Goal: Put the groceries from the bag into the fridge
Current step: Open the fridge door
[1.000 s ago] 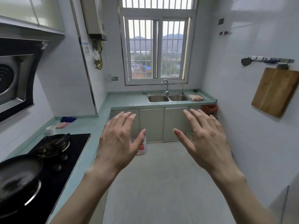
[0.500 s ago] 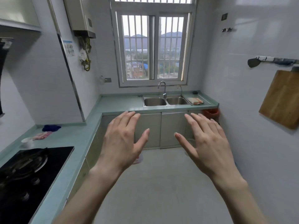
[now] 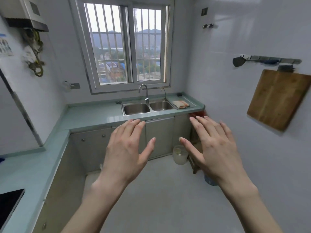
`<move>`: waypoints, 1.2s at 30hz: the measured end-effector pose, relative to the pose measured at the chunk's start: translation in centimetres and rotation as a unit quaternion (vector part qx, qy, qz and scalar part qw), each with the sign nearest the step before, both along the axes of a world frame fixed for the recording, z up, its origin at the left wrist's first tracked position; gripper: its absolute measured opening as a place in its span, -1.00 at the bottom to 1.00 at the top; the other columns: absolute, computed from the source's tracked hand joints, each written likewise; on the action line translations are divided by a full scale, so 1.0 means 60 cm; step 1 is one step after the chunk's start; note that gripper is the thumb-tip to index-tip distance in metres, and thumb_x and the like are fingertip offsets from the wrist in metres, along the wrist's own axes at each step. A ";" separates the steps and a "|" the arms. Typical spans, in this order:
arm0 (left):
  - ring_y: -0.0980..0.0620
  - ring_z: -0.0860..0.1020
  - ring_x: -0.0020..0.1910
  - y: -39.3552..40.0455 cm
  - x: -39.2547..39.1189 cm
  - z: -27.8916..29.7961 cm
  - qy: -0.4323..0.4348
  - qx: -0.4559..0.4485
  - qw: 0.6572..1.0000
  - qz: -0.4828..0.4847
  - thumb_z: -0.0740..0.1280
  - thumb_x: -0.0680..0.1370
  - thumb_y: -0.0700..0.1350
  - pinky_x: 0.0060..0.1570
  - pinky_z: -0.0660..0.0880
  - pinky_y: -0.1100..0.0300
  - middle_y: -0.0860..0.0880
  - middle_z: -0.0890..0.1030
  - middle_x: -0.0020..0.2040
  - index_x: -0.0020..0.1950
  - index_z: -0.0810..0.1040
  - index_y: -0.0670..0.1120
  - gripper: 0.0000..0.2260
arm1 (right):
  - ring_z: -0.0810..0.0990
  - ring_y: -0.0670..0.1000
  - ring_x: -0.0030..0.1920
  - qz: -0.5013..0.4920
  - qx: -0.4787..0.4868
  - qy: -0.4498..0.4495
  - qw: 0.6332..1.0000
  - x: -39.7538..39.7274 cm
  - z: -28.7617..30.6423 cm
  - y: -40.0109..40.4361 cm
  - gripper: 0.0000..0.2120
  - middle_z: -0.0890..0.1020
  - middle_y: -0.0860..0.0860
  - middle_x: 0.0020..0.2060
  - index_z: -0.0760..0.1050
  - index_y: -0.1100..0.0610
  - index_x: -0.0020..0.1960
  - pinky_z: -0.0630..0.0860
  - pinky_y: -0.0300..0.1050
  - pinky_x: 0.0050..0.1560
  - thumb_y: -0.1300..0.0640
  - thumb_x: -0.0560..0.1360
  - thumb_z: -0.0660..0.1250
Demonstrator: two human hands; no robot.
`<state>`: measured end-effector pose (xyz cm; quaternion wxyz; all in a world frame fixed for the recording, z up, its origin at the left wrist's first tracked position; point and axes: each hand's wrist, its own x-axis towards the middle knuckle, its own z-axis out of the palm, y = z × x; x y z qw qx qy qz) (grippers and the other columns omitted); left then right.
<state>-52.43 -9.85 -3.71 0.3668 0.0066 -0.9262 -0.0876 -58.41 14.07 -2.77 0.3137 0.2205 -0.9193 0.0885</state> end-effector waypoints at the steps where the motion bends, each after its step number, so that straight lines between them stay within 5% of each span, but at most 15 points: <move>1: -0.06 0.48 0.42 -0.003 -0.018 -0.001 0.003 -0.005 1.000 -0.006 0.21 0.61 0.20 0.42 0.41 -0.04 -0.04 0.57 0.37 0.41 0.52 -0.09 -0.49 | 0.39 0.08 0.53 -0.005 0.003 0.002 1.000 -0.013 -0.001 -0.003 -0.29 0.50 0.03 0.48 0.37 0.05 0.57 0.21 0.13 0.59 -0.38 0.63 -0.01; 17: -0.09 0.48 0.41 -0.049 -0.431 -0.004 -0.020 -0.023 0.983 -0.182 0.22 0.62 0.20 0.39 0.44 -0.09 -0.06 0.56 0.37 0.42 0.51 -0.10 -0.49 | 0.48 0.08 0.44 -0.169 -0.052 -0.011 0.984 -0.269 -0.012 -0.030 -0.35 0.53 0.05 0.43 0.41 0.09 0.53 0.41 0.06 0.45 -0.32 0.63 0.13; 36: -0.08 0.50 0.40 0.287 -0.730 -0.015 -0.025 -0.001 0.911 -0.411 0.23 0.62 0.20 0.38 0.46 -0.05 -0.05 0.58 0.37 0.39 0.54 -0.09 -0.51 | 0.49 0.09 0.41 -0.386 -0.102 0.015 0.917 -0.416 -0.058 0.214 -0.33 0.53 0.05 0.43 0.43 0.12 0.52 0.39 0.12 0.46 -0.34 0.63 0.10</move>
